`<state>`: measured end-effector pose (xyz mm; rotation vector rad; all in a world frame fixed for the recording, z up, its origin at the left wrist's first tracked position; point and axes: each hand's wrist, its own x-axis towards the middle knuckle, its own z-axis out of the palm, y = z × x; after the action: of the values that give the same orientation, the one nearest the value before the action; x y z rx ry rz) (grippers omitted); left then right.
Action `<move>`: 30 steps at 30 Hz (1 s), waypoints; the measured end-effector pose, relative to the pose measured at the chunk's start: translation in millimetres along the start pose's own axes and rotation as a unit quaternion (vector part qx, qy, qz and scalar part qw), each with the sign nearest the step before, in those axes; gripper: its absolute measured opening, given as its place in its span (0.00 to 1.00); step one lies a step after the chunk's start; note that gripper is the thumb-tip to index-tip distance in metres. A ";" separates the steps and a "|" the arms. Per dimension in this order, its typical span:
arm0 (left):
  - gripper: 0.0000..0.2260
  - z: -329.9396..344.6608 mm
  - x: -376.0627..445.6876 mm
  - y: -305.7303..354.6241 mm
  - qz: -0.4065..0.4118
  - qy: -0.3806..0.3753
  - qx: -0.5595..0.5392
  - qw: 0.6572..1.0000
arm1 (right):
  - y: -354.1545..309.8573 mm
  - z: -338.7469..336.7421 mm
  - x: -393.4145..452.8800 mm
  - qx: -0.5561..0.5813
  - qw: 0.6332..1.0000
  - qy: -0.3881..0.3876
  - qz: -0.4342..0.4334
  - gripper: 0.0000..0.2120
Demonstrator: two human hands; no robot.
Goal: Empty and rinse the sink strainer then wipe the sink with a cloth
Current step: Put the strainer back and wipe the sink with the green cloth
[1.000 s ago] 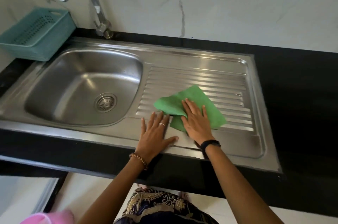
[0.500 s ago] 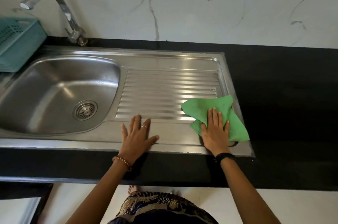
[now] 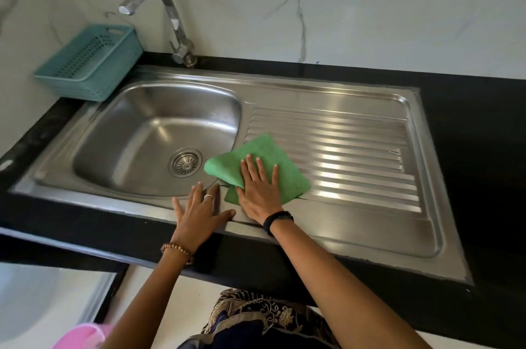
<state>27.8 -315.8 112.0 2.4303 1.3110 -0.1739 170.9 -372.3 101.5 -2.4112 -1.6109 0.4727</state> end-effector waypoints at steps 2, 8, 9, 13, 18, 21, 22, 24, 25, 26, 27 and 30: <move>0.34 0.7 -2.9 -5.4 0.002 0.001 -0.020 1.000 | -5.4 2.6 4.3 -0.014 0.999 -0.013 -0.038 0.29; 0.32 4.1 -10.1 2.3 0.017 0.028 -0.039 0.999 | 12.9 0.7 -20.7 -0.018 0.994 -0.027 -0.107 0.27; 0.32 4.7 -12.0 8.0 0.025 0.031 -0.034 0.999 | 18.3 -0.3 -27.6 -0.015 0.995 -0.024 -0.099 0.27; 0.32 17.6 -24.4 58.3 0.126 0.014 -0.043 0.991 | 65.8 -10.7 -65.3 -0.021 0.999 0.001 -0.029 0.27; 0.29 46.3 -43.5 131.9 0.265 -0.054 -0.090 0.959 | 143.2 -32.1 -122.7 0.002 0.995 0.031 0.097 0.26; 0.25 56.7 -46.1 154.9 0.307 -0.073 -0.071 0.946 | 176.4 -44.9 -147.1 0.009 0.987 0.033 0.158 0.26; 0.24 57.9 -45.8 159.6 0.316 -0.080 -0.066 0.943 | 182.4 -47.9 -153.2 0.012 0.984 0.034 0.177 0.26; 0.22 58.9 -44.7 163.0 0.325 -0.090 -0.065 0.939 | 187.4 -50.6 -162.8 0.021 0.977 0.040 0.210 0.26; 0.21 59.0 -44.2 162.1 0.326 -0.091 -0.065 0.939 | 187.3 -50.3 -167.0 0.024 0.973 0.044 0.224 0.26; 0.21 58.7 -43.9 160.0 0.327 -0.090 -0.065 0.939 | 186.2 -49.8 -170.9 0.026 0.971 0.046 0.235 0.26; 0.21 58.0 -43.8 156.7 0.326 -0.085 -0.064 0.939 | 184.3 -49.6 -173.8 0.029 0.969 0.042 0.241 0.26; 0.19 56.6 -45.5 145.2 0.324 -0.067 -0.071 0.941 | 178.4 -52.7 -179.7 0.045 0.969 0.000 0.242 0.25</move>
<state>126.2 -444.9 110.8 2.5257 0.4026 -0.0596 280.1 -606.3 116.7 -2.7219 -0.9579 0.6048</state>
